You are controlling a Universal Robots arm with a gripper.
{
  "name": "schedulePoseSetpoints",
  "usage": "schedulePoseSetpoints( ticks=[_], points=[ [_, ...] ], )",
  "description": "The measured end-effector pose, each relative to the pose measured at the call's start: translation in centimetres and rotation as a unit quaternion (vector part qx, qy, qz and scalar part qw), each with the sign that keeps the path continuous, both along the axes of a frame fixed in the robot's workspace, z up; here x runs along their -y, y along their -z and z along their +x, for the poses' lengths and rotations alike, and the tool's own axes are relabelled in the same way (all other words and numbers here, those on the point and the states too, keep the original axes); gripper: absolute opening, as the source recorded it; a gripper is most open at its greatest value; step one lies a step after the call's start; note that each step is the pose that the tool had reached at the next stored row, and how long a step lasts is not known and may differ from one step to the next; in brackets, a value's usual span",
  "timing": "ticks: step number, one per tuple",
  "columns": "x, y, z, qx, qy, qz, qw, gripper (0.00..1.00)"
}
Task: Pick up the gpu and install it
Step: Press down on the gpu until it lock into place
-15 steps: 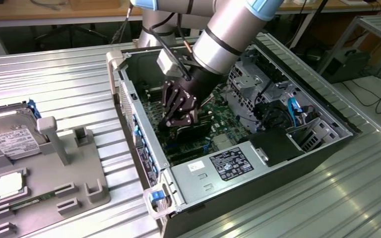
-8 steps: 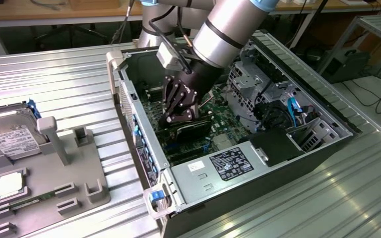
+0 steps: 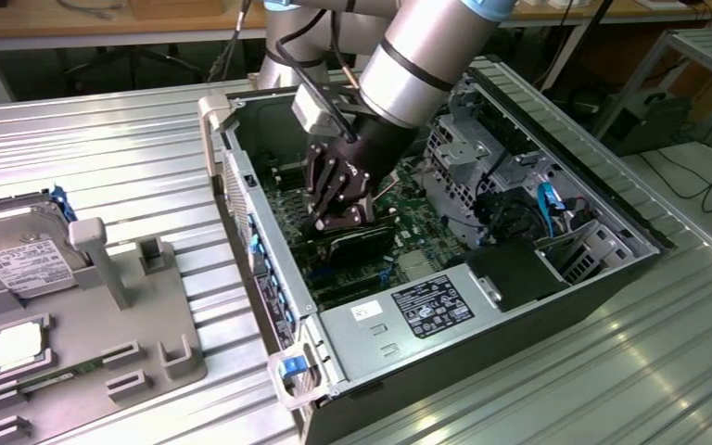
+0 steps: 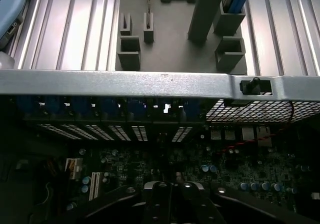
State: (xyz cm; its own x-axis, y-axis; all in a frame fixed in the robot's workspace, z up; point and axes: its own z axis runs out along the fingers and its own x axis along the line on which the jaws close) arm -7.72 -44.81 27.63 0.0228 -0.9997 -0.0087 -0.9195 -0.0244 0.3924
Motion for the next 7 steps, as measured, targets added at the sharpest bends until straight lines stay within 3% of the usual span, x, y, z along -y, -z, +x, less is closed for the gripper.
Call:
schedulePoseSetpoints(
  ticks=[7],
  points=[
    [0.00, 0.00, 0.00, 0.0000, 0.000, 0.0000, 1.0000, 0.11]
  ],
)
